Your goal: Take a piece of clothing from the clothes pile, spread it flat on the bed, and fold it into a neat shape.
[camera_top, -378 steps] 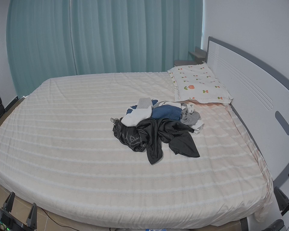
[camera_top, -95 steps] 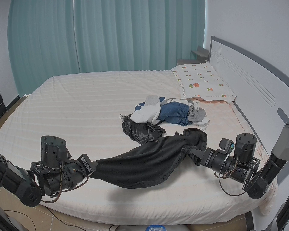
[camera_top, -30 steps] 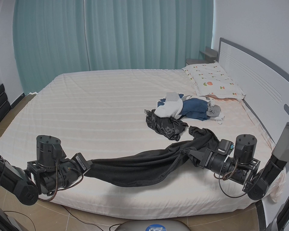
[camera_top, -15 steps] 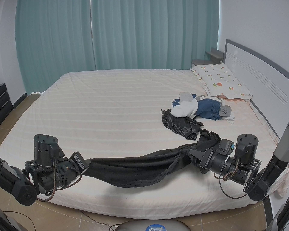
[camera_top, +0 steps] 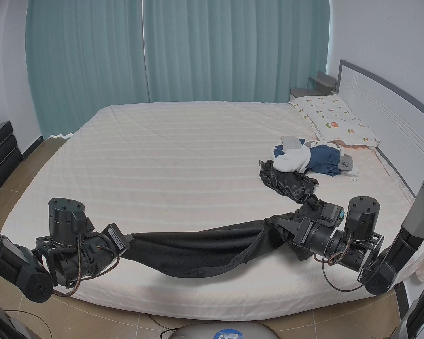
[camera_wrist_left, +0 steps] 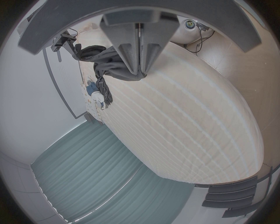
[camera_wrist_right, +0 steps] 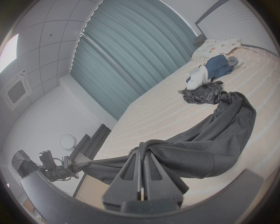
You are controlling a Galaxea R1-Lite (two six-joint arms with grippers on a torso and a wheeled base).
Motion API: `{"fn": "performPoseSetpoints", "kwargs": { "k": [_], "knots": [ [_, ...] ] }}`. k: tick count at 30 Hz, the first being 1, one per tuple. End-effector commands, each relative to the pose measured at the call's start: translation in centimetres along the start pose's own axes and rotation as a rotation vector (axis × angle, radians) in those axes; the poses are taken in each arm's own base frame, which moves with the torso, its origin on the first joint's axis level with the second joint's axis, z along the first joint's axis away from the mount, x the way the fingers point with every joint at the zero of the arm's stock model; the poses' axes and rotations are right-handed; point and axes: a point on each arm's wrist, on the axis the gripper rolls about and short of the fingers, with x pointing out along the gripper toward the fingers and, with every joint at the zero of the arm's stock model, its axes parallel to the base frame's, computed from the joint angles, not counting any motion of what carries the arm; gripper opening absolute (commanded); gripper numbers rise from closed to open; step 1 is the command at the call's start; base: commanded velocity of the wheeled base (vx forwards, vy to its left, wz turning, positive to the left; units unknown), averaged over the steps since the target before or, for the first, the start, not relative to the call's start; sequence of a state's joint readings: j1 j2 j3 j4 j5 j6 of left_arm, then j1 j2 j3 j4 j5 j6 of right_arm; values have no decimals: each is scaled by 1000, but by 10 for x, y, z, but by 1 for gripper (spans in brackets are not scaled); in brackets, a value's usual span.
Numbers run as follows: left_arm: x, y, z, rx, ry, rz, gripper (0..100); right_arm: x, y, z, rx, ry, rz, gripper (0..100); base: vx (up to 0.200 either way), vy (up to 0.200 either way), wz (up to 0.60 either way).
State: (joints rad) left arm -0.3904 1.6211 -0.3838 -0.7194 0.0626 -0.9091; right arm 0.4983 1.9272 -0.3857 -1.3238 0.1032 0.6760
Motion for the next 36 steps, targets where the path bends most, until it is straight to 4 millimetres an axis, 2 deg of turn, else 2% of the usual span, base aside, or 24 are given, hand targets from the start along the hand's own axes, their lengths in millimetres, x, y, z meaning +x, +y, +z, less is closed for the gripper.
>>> {"fn": "performPoseSetpoints", "kwargs": {
  "k": [1, 21, 30, 33, 36],
  "knots": [
    [0, 0, 0, 0, 1, 0, 0, -1, 1, 1, 0, -1, 3, 0, 0, 200, 0],
    [2, 1, -1, 7, 6, 8, 0, 1, -1, -2, 1, 10, -2, 0, 0, 200, 0],
    [0, -1, -11, 27, 41, 0, 0, -1, 0, -3, -5, 19, -6, 0, 0, 0, 0],
    [0, -1, -13, 34, 48, -2, 0, -11, -10, -7, 8, 35, -44, 0, 0, 0, 0],
    [-1, -3, -15, 41, 53, -7, 0, -21, -15, -7, 18, 33, -67, 0, -200, 0, 0]
  ]
}}
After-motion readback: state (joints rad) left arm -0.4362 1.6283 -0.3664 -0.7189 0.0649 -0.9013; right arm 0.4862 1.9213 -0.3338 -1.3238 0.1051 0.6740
